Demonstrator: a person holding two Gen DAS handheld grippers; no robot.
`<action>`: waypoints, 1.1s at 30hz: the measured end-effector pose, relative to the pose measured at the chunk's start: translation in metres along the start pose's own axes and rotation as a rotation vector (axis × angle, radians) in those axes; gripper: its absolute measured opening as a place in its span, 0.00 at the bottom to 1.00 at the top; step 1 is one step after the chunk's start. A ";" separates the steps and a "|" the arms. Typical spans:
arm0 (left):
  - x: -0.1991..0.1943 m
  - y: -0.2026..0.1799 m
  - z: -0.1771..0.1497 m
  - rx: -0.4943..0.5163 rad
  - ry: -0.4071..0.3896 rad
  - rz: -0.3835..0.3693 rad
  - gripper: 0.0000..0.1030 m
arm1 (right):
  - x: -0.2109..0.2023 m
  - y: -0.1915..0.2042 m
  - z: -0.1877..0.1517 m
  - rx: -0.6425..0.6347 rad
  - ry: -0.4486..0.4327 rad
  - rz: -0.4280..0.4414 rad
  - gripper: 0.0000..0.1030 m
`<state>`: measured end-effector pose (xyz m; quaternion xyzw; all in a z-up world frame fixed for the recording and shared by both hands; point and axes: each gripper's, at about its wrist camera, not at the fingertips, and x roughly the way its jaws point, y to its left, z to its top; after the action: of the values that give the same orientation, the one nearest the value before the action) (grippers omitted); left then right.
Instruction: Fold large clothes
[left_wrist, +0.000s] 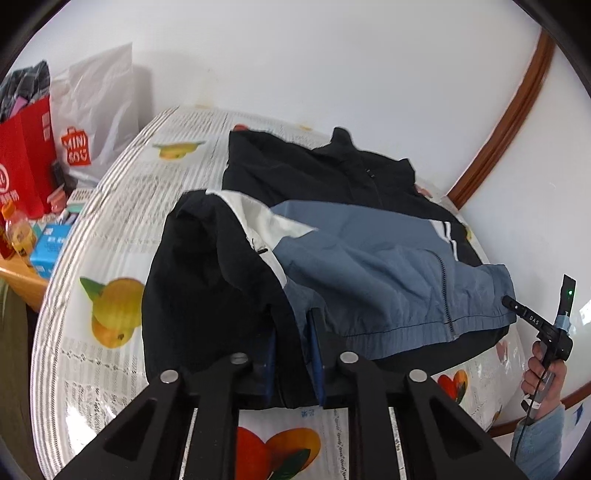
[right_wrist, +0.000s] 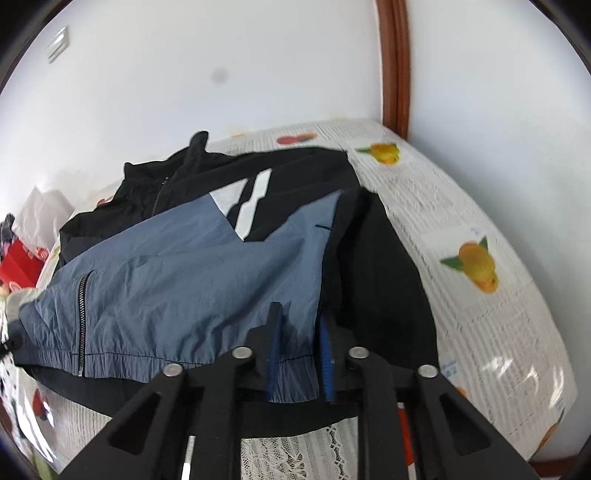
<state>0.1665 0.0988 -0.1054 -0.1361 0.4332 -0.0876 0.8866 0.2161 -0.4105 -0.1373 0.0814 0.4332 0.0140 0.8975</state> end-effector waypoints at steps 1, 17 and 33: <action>-0.004 -0.002 0.001 0.010 -0.011 -0.003 0.13 | -0.006 0.000 0.001 -0.004 -0.017 0.012 0.11; -0.008 -0.005 0.041 -0.009 -0.098 -0.036 0.12 | -0.038 -0.010 0.043 0.088 -0.209 0.121 0.07; 0.063 0.007 0.067 0.001 -0.015 0.039 0.17 | 0.064 -0.006 0.064 0.096 -0.105 0.013 0.08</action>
<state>0.2577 0.0993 -0.1152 -0.1276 0.4292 -0.0694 0.8915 0.3057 -0.4192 -0.1491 0.1276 0.3854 -0.0052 0.9139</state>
